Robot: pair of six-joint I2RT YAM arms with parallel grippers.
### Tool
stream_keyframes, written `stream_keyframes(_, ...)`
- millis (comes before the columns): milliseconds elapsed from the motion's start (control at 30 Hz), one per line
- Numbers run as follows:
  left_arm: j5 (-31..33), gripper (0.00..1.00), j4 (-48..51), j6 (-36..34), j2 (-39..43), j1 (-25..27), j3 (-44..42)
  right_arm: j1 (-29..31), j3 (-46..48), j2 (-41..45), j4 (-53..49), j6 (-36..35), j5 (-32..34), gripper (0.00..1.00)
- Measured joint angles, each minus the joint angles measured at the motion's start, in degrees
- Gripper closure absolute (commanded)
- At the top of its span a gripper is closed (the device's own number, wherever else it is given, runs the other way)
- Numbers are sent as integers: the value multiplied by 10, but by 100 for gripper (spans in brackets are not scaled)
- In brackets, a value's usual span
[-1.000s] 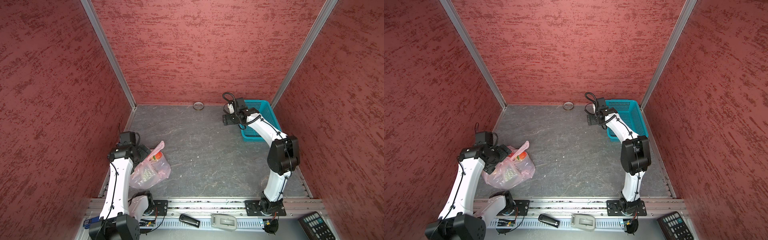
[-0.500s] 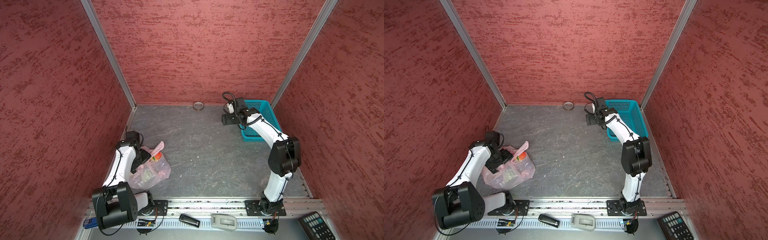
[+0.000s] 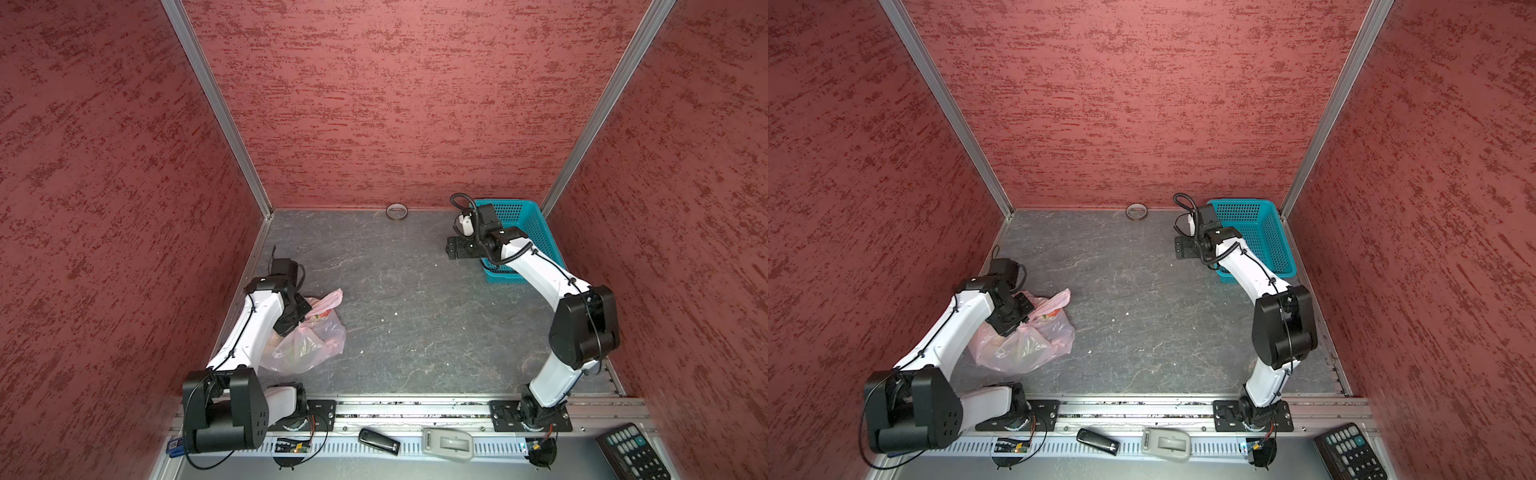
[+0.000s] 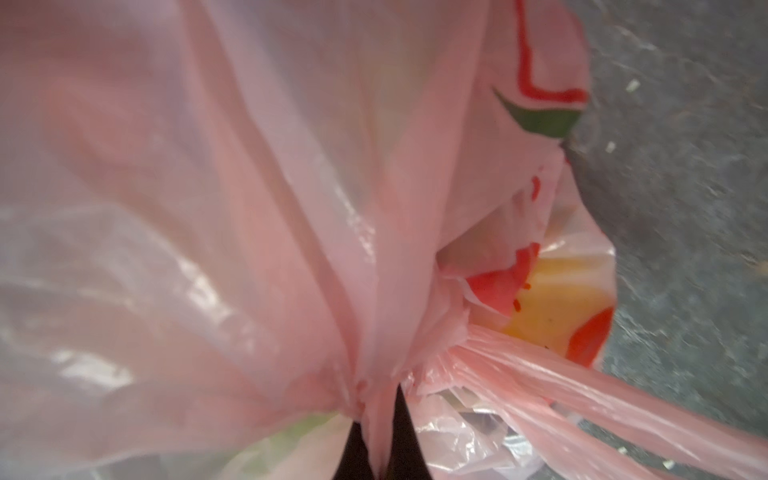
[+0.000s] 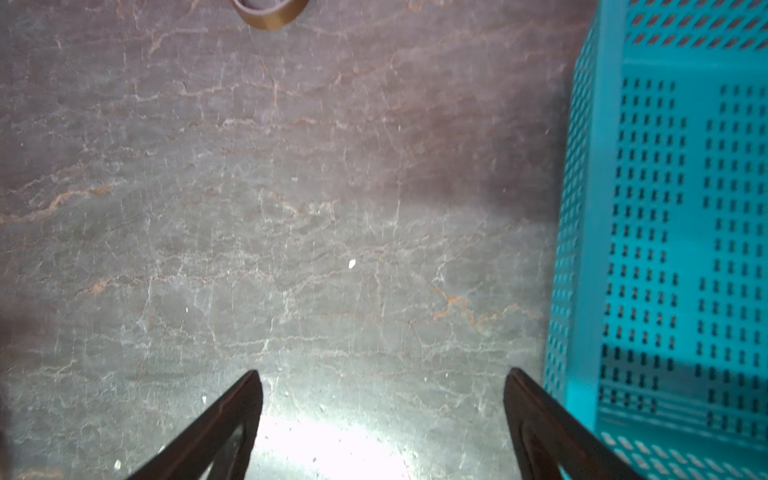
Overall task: Untie the knot of the plastic bag and take out the fruit
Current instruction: 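Lower the left gripper onto the pink bag's knot and grasp it, then drag the pink bag toward the table center with the left gripper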
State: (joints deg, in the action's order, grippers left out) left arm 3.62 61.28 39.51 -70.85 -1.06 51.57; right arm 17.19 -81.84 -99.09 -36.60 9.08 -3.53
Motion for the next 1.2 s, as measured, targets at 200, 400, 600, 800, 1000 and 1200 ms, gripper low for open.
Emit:
stream_keyframes(200, -17, 100, -39, 51, -40, 119, 51, 4, 50, 17, 13, 18, -16, 7)
stream_keyframes(400, -42, 100, -89, 115, -107, 193, 107, 8, 80, 43, 17, 28, -23, 7)
stream_keyframes(600, -62, 100, -155, 162, -185, 247, 197, 10, 99, 68, 26, 34, -23, 6)
stream_keyframes(800, -81, 100, -220, 199, -268, 276, 280, 11, 108, 76, 27, 39, -23, 6)
stream_keyframes(1000, -85, 100, -264, 223, -305, 296, 326, 15, 119, 96, 28, 44, -22, 5)
stream_keyframes(1200, -85, 100, -299, 241, -313, 330, 338, 24, 119, 101, 29, 50, -22, 5)
